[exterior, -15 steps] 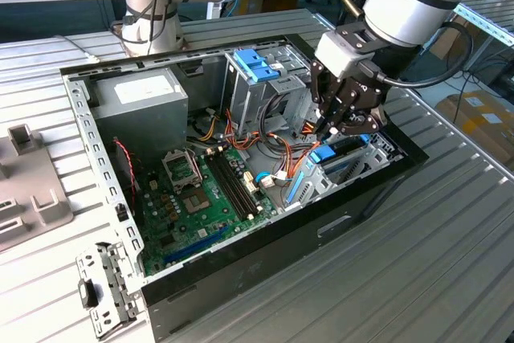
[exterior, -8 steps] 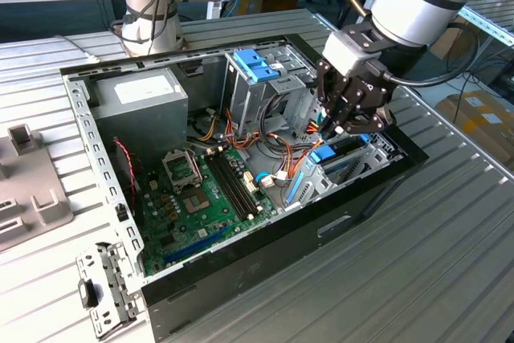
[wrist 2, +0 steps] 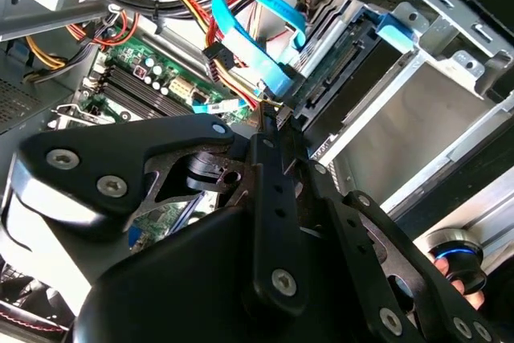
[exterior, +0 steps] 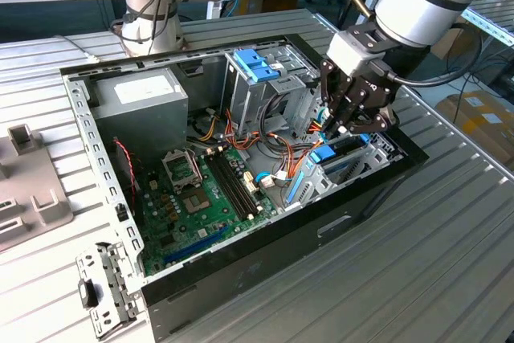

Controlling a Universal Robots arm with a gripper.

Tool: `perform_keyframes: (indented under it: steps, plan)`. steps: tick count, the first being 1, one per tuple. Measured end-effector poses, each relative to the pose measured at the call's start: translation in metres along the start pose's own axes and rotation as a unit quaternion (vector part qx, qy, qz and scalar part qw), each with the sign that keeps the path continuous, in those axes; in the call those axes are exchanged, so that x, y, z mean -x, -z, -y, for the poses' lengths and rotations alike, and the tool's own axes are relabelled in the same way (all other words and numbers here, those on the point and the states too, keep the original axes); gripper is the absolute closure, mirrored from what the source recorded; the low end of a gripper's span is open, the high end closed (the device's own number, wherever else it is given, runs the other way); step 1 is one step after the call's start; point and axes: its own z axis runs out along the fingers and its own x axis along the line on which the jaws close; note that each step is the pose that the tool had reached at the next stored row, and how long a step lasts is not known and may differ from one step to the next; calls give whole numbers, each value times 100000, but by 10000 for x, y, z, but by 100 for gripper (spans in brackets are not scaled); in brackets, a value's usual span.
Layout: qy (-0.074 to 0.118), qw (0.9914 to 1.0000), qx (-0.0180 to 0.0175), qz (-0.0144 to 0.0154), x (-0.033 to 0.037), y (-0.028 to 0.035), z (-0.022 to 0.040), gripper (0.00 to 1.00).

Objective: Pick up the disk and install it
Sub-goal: 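Insert the first disk wire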

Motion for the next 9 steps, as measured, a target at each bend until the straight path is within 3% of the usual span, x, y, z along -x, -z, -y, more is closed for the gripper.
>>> perform_keyframes:
  steps: [9]
  plan:
    - [-381, 99999, 72, 16, -46, -1, 135, 81]
